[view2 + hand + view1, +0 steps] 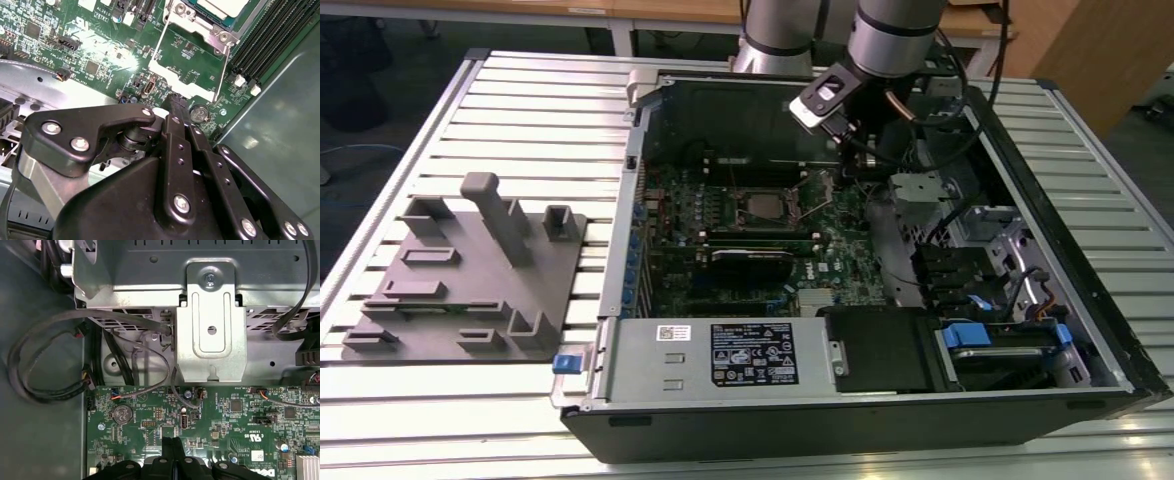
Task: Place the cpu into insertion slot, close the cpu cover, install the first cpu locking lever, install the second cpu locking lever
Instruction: 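Close the cpu cover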
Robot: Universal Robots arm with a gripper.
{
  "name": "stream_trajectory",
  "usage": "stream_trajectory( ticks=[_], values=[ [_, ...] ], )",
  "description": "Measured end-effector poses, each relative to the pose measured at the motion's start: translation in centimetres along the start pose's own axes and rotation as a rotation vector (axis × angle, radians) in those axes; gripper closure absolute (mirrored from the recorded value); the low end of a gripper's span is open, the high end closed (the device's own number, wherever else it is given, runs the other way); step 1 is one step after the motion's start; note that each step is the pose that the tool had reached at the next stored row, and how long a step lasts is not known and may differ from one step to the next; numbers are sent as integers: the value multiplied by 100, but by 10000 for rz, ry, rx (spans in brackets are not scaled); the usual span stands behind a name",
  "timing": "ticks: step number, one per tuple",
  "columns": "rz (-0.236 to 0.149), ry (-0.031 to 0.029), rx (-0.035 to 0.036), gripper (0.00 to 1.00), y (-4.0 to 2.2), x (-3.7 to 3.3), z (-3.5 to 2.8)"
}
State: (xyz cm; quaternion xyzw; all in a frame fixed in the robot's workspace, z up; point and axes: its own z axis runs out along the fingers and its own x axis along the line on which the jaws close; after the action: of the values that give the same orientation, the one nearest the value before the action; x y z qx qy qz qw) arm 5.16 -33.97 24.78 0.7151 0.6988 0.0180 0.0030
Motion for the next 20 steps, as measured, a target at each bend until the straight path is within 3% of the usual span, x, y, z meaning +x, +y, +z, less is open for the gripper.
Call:
stream_trajectory(
  ticks=[10,14,20],
  values=[
    [-1,6,-2,89,-15,-1,10],
    [0,9,-45,89,-84,-2,8],
    [-5,14,-220,89,-240,-6,3]
  ],
)
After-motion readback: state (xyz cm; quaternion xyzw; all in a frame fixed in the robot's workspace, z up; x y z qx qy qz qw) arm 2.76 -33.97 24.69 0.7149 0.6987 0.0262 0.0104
